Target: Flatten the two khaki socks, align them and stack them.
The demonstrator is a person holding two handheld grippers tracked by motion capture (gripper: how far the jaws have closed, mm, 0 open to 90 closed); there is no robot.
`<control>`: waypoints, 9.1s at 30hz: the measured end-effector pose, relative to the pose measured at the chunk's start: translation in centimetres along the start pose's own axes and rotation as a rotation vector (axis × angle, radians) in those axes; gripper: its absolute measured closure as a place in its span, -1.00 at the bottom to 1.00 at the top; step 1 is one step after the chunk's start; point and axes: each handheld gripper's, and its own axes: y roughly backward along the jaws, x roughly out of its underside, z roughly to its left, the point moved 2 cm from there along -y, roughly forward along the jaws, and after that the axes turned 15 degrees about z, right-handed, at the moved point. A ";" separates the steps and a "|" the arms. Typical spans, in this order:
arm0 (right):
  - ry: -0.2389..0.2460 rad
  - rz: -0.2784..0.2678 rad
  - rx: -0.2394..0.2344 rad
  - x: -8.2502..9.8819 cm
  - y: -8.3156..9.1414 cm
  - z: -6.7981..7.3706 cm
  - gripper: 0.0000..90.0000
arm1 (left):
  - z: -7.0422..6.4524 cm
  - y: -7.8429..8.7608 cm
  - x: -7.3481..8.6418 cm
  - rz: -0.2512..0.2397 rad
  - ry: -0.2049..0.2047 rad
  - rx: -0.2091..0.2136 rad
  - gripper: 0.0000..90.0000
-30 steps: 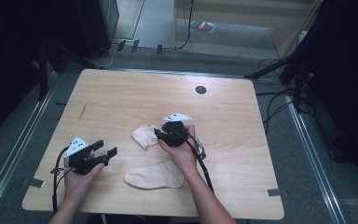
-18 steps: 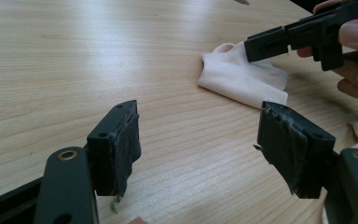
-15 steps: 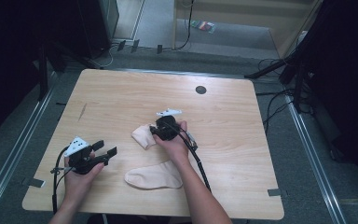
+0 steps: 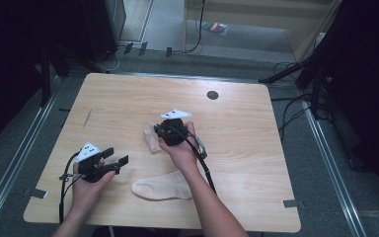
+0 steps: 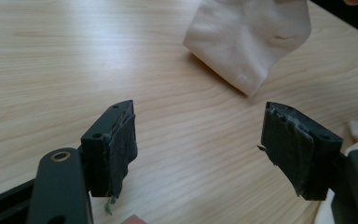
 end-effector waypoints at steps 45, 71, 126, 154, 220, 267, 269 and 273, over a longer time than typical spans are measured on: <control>-0.262 -0.012 0.075 6.2 2.2 -9.5 0.43 | -0.4 -3.4 -2.4 0.138 -0.223 -0.177 0.19; -0.257 -0.001 0.038 7.3 2.0 -8.7 0.91 | -1.4 -5.9 -5.9 0.177 -0.048 0.011 1.00; -0.142 0.023 -0.039 16.1 9.1 -2.0 0.92 | -8.2 2.8 3.8 0.223 -0.235 0.003 1.00; -0.162 0.113 0.064 17.6 7.0 -2.0 0.92 | -8.0 -0.7 3.1 0.260 -0.343 -0.153 0.99; -0.101 0.114 -0.051 17.3 5.6 0.7 1.00 | -8.4 -0.7 3.7 0.253 -0.290 0.123 0.55; -0.138 -0.085 -0.008 16.2 6.9 -2.7 0.06 | -4.5 1.3 2.6 0.024 -0.152 0.134 0.03; -0.134 -0.099 -0.012 16.2 7.1 -3.2 -0.11 | -4.1 1.5 2.5 0.014 -0.115 0.084 -0.16; -0.146 -0.121 -0.002 16.2 7.7 -4.1 -0.35 | -3.4 1.9 2.3 0.001 -0.066 0.045 -0.49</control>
